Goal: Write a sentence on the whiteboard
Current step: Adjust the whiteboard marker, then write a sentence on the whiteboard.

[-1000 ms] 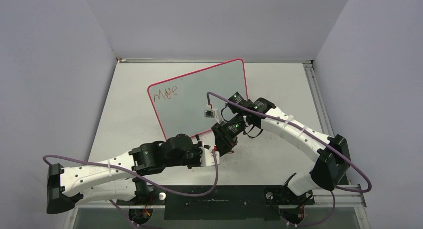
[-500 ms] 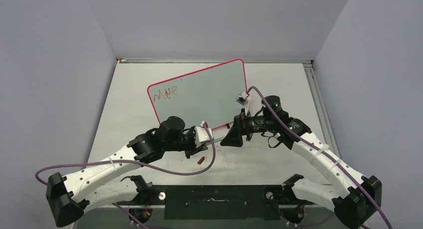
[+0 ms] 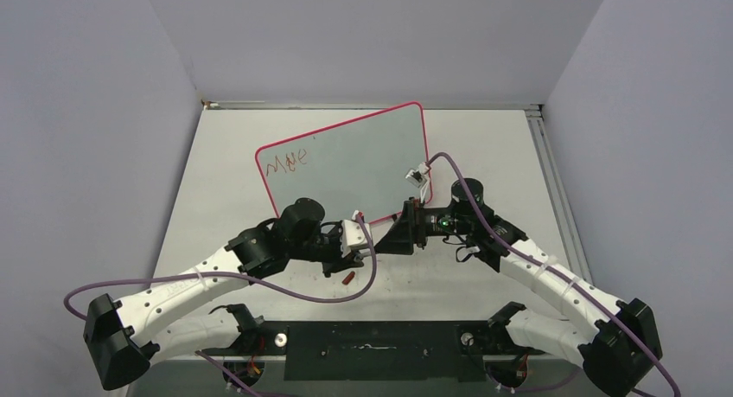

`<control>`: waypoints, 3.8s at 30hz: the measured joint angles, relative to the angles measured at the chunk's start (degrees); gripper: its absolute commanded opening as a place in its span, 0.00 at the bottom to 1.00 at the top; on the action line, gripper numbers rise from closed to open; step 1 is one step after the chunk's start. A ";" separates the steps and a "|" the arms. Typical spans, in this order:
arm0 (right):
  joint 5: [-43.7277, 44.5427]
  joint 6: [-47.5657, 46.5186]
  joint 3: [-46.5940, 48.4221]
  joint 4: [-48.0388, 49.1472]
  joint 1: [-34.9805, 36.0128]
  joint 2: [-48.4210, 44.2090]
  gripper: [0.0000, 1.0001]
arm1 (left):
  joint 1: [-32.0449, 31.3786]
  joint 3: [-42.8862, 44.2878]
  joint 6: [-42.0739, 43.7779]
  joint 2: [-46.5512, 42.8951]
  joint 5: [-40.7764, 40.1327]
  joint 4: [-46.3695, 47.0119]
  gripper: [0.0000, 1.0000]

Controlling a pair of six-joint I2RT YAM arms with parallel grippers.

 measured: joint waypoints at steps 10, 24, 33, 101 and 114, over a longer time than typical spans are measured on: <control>-0.15 0.96 0.00 2.49 7.54 3.65 0.60 | 0.61 0.79 0.04 0.55 1.51 -0.79 0.00; 1.51 1.18 -0.92 3.06 7.58 3.72 0.43 | 0.83 0.79 0.22 0.55 2.80 -2.01 0.00; 1.86 1.25 -1.57 3.89 7.63 3.69 0.25 | 0.83 1.33 0.48 1.05 3.45 -2.49 0.00; 37.97 -28.79 12.57 19.56 6.03 17.03 0.05 | 70.10 0.13 -28.09 6.64 29.59 24.28 0.84; 51.01 -36.83 17.40 20.50 13.77 23.30 0.05 | 68.26 0.13 -26.88 10.25 27.67 20.79 0.58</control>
